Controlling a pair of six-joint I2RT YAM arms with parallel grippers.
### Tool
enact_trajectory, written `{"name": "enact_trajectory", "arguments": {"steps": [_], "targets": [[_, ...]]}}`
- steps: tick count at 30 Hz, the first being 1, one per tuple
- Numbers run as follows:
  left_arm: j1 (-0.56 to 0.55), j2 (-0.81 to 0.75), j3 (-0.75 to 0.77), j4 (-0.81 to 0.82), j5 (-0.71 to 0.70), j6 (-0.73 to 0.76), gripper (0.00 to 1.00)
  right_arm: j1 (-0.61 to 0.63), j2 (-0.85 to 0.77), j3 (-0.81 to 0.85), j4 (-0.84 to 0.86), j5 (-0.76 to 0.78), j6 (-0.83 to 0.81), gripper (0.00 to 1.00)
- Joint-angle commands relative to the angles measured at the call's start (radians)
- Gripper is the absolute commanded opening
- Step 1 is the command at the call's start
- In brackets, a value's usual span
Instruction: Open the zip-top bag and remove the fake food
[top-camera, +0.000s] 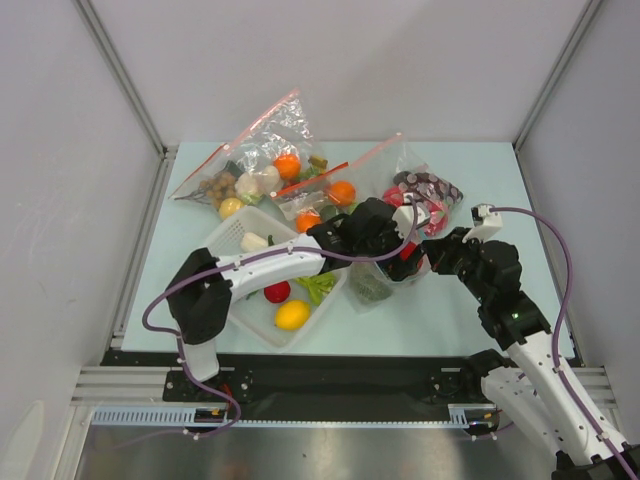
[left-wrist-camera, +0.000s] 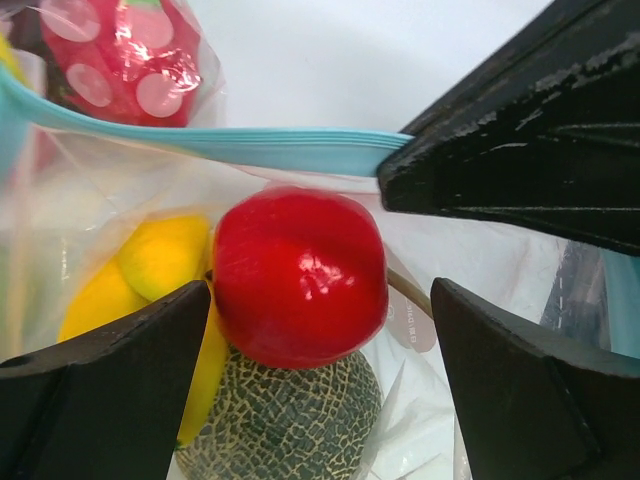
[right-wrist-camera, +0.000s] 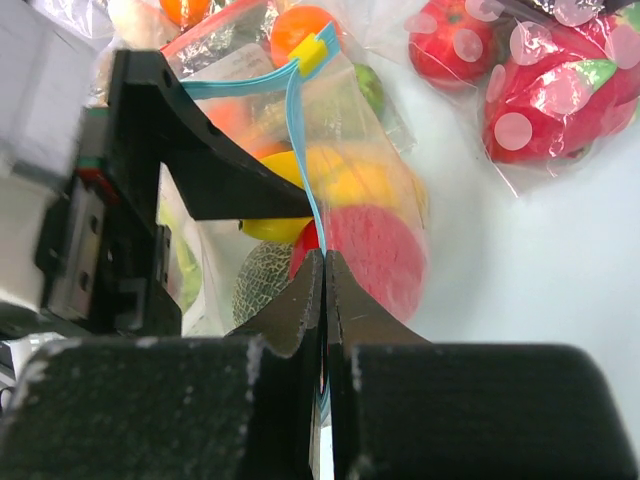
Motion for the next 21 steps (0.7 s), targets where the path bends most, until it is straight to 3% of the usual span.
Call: {"name": "enact_trajectory", "arguments": {"steps": [1, 3, 4, 7, 10, 13, 21], "targets": [[-0.031, 0.025, 0.024, -0.005, -0.021, -0.003, 0.97, 0.000, -0.005, 0.044, 0.022, -0.005, -0.001, 0.00], [-0.032, 0.032, 0.030, -0.011, -0.022, -0.002, 0.89, -0.001, -0.008, 0.046, 0.019, -0.002, -0.004, 0.00], [-0.032, 0.029, 0.032, -0.012, -0.019, -0.002, 0.72, 0.002, -0.010, 0.044, 0.015, 0.000, -0.004, 0.00], [-0.032, 0.010, 0.031, 0.000, -0.007, -0.002, 0.45, 0.000, -0.008, 0.041, 0.009, 0.008, -0.007, 0.00], [-0.032, -0.023, 0.032, 0.003, 0.002, -0.002, 0.24, 0.000, -0.011, 0.035, 0.004, 0.017, -0.010, 0.00], [-0.032, -0.055, 0.031, 0.003, -0.004, -0.002, 0.17, 0.000, -0.011, 0.031, -0.002, 0.026, -0.016, 0.00], [-0.032, -0.129, 0.095, -0.052, -0.056, 0.045, 0.17, 0.000, -0.016, 0.029, -0.017, 0.035, -0.028, 0.00]]}}
